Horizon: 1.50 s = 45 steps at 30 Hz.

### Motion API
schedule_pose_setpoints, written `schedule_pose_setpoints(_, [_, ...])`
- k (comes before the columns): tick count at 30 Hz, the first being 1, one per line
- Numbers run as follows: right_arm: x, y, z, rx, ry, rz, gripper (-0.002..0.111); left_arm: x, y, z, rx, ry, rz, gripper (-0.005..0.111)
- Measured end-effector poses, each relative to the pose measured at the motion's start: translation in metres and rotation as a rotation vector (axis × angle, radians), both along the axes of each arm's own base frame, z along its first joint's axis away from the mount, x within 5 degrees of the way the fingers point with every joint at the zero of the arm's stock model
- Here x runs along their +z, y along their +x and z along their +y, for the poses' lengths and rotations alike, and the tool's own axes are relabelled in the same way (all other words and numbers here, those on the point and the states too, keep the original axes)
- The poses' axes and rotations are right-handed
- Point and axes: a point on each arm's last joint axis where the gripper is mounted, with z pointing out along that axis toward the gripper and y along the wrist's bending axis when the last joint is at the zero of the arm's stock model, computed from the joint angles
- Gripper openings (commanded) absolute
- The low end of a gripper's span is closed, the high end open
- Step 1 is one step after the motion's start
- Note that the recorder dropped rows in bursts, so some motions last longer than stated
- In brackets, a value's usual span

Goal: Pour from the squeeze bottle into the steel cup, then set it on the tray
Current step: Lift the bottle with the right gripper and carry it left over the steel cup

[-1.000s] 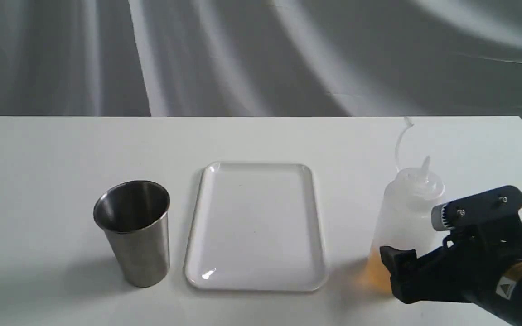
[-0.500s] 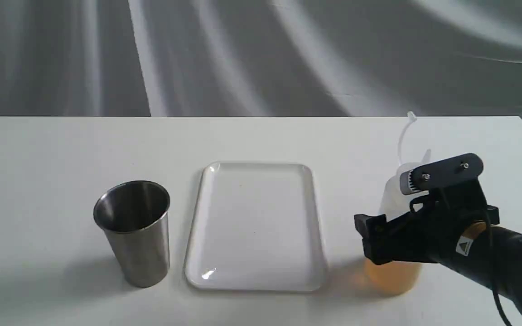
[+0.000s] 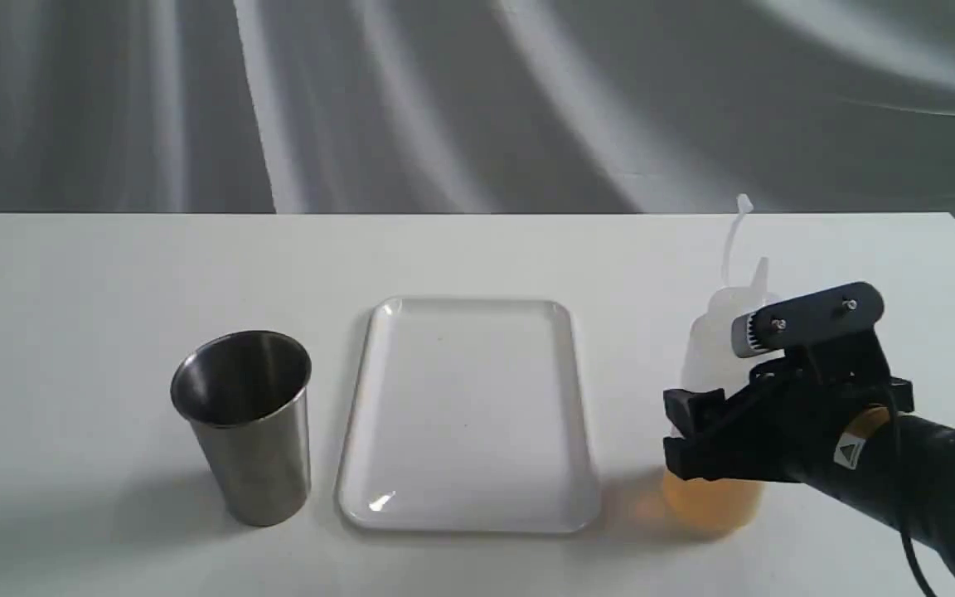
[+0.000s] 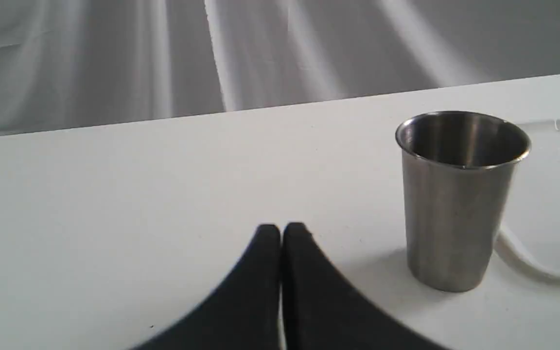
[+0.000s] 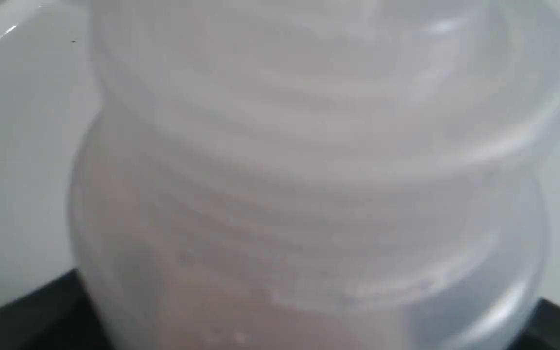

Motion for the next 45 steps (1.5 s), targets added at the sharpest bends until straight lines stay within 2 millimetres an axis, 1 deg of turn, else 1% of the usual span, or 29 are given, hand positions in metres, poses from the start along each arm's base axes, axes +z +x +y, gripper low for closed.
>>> schedule_pose_setpoints(3, [0.0,0.0,0.001,-0.003,0.009,0.004,0.011,0.0,0.0,0.0,0.0,0.0,0.0,0.0])
schedule_pose_setpoints(7, [0.005,-0.004,0.002,-0.002,0.01,0.03,0.0,0.0,0.0,0.0,0.0,0.0,0.0,0.0])
schedule_pose_setpoints(13, [0.021,-0.012,0.001,-0.004,0.001,0.068,0.0,0.0,0.0,0.0,0.0,0.002,0.0,0.0])
schedule_pose_setpoints(20, [0.046,-0.02,0.0,0.018,-0.017,0.03,0.0,0.0,0.0,0.0,0.0,0.002,0.0,0.0])
schedule_pose_setpoints(23, [0.057,-0.02,0.003,0.04,-0.042,0.062,0.0,0.0,0.0,0.0,0.0,0.002,0.0,0.0])
schedule_pose_setpoints(26, [0.071,-0.015,0.009,0.065,-0.065,0.079,0.0,0.0,0.0,0.0,0.0,0.002,0.0,0.0])
schedule_pose_setpoints(31, [0.096,-0.001,0.026,0.107,-0.072,0.054,0.0,0.0,0.0,0.0,0.0,0.002,0.0,0.0])
schedule_pose_setpoints(36, [0.124,0.013,0.049,0.182,-0.123,0.019,0.0,0.0,0.0,0.0,0.0,0.002,0.0,0.0])
schedule_pose_setpoints(37, [0.126,0.015,0.052,0.192,-0.135,0.024,0.0,0.0,0.0,0.0,0.0,0.002,0.0,0.0])
schedule_pose_setpoints(40, [0.13,0.027,0.07,0.235,-0.2,0.064,0.0,0.0,0.0,0.0,0.0,0.0,0.0,0.0])
schedule_pose_setpoints(45, [0.131,0.044,0.107,0.291,-0.303,0.128,0.0,0.0,0.0,0.0,0.0,0.0,0.0,0.0])
